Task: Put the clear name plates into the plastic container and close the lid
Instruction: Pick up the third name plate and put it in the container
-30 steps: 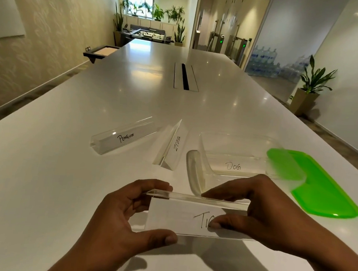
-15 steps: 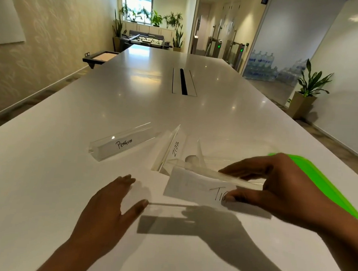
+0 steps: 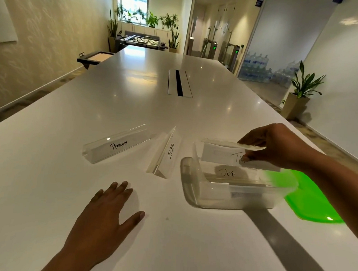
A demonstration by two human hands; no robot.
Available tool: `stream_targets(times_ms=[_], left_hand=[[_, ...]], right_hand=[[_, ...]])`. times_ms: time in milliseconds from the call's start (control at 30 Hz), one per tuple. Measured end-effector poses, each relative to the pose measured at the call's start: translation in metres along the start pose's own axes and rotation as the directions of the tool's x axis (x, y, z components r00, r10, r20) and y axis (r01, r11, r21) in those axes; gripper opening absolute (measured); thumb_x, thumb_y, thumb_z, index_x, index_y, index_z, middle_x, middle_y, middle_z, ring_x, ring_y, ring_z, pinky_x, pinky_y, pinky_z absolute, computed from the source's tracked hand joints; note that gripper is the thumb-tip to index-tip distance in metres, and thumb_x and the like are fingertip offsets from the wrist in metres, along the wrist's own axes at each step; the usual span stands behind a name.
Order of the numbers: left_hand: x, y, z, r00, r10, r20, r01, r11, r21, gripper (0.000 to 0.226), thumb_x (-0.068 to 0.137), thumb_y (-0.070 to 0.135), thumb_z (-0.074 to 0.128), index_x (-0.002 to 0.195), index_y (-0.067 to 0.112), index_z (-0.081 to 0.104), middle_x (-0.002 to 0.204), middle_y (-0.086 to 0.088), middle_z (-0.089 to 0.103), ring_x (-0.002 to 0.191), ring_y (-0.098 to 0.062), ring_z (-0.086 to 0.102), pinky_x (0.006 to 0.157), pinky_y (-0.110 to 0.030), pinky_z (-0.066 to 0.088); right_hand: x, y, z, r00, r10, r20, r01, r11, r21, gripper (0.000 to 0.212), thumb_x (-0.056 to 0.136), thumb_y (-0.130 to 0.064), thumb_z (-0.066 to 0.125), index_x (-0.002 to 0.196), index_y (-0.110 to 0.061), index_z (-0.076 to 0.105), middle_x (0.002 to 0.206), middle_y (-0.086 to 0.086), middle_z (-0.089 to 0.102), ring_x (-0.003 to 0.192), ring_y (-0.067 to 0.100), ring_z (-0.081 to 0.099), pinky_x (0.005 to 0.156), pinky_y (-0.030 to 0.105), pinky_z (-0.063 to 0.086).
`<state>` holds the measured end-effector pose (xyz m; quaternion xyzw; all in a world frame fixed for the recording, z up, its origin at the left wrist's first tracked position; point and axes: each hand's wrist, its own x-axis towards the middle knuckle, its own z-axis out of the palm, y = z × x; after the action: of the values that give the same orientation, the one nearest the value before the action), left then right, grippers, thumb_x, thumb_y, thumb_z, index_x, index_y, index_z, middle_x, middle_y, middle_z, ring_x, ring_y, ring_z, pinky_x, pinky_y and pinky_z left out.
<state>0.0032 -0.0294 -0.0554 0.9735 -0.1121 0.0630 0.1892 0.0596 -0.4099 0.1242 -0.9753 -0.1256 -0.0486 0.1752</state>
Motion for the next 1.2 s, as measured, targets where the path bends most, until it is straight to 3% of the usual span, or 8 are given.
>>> stream_targets(times_ms=[167,367,667,833,1200], left_hand=[[0.0,-0.001,0.001,1.0,0.004,-0.006,-0.004,1.0,-0.016,0.096,0.073,0.084,0.01,0.151,0.031,0.03,0.161,0.017,0.018,0.144,0.004,0.003,0.117,-0.023,0.001],[0.0,-0.001,0.001,1.0,-0.002,0.003,0.002,1.0,-0.012,0.097,0.073,0.083,0.008,0.152,0.031,0.026,0.161,0.017,0.014,0.147,0.002,0.003,0.119,-0.024,0.0],[0.0,0.0,-0.001,1.0,-0.006,0.002,0.006,1.0,-0.016,0.097,0.072,0.083,0.008,0.152,0.032,0.027,0.161,0.018,0.015,0.147,0.002,0.004,0.12,-0.025,0.002],[0.0,0.0,-0.001,1.0,-0.008,0.007,0.008,1.0,-0.025,0.096,0.072,0.084,0.008,0.152,0.033,0.028,0.161,0.019,0.015,0.146,0.002,0.003,0.121,-0.026,0.004],[-0.001,0.001,-0.001,1.0,-0.014,0.018,0.015,1.0,-0.017,0.095,0.073,0.083,0.009,0.152,0.033,0.026,0.161,0.019,0.014,0.148,0.001,0.004,0.122,-0.028,0.005]], right_hand=[[0.014,0.019,0.014,0.998,0.03,0.051,-0.028,0.999,-0.036,0.036,0.063,-0.02,0.089,0.093,-0.034,0.073,0.09,-0.015,0.074,0.078,-0.006,0.067,0.077,0.021,0.056],[0.029,0.032,0.029,0.993,0.06,0.105,-0.052,0.996,-0.077,0.036,0.065,-0.02,0.088,0.094,-0.033,0.072,0.087,-0.02,0.069,0.075,-0.012,0.062,0.068,0.005,0.046],[0.04,0.037,0.052,0.982,0.087,0.165,-0.071,0.992,-0.1,0.041,0.066,-0.019,0.088,0.104,-0.02,0.073,0.099,-0.007,0.073,0.079,-0.001,0.062,0.076,0.013,0.047],[0.04,0.037,0.058,0.979,0.096,0.182,-0.079,0.992,-0.096,0.04,0.066,-0.019,0.088,0.103,-0.021,0.073,0.101,-0.005,0.074,0.087,0.007,0.066,0.088,0.028,0.053],[0.044,0.044,0.071,0.974,0.094,0.205,-0.074,0.992,-0.106,0.039,0.066,-0.02,0.088,0.103,-0.022,0.072,0.098,-0.007,0.073,0.084,0.005,0.065,0.078,0.015,0.048]])
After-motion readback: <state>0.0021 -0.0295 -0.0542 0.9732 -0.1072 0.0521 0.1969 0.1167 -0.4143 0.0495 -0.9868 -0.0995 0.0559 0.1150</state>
